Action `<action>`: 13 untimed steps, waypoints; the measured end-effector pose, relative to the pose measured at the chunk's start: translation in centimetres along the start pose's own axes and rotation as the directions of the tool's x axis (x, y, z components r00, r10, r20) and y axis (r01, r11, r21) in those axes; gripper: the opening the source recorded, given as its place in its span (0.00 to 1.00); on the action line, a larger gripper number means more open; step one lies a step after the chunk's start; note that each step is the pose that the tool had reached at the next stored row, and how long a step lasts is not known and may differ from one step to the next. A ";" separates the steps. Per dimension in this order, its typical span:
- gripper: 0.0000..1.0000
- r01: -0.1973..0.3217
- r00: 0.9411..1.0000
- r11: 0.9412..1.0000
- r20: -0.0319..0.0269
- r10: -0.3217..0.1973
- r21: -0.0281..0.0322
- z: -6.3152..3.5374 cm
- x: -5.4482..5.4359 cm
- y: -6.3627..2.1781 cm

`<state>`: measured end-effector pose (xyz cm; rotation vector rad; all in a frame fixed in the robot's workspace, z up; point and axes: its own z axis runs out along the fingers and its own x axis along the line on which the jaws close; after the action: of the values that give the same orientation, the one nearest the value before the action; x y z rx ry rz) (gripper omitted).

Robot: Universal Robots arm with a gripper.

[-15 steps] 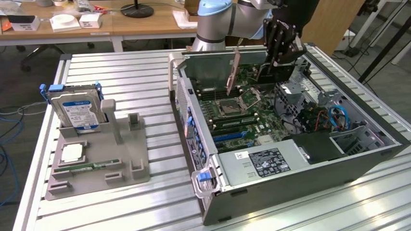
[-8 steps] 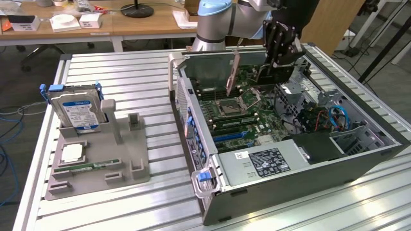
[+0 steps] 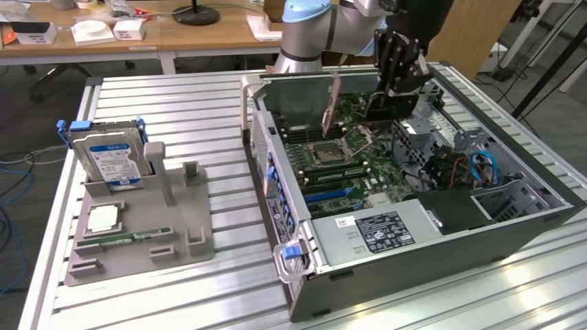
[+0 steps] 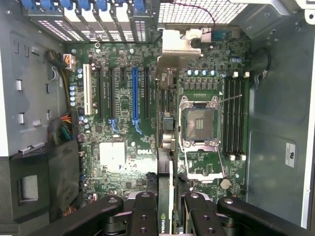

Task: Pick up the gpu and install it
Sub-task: 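Insert the gpu into the slot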

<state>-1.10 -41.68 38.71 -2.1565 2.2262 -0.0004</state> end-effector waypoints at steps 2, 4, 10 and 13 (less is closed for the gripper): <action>0.26 -0.004 1.000 1.000 0.000 0.004 0.000 0.03 -0.2 0.03; 0.26 -0.004 1.000 1.000 0.000 0.004 0.000 0.03 -0.2 0.04; 0.26 -0.004 1.000 1.000 0.000 0.004 0.000 0.08 -0.2 0.04; 0.26 -0.004 1.000 1.000 0.000 0.004 0.000 0.15 -0.2 0.05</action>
<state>-1.14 -41.50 38.56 -2.1516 2.2310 -0.0006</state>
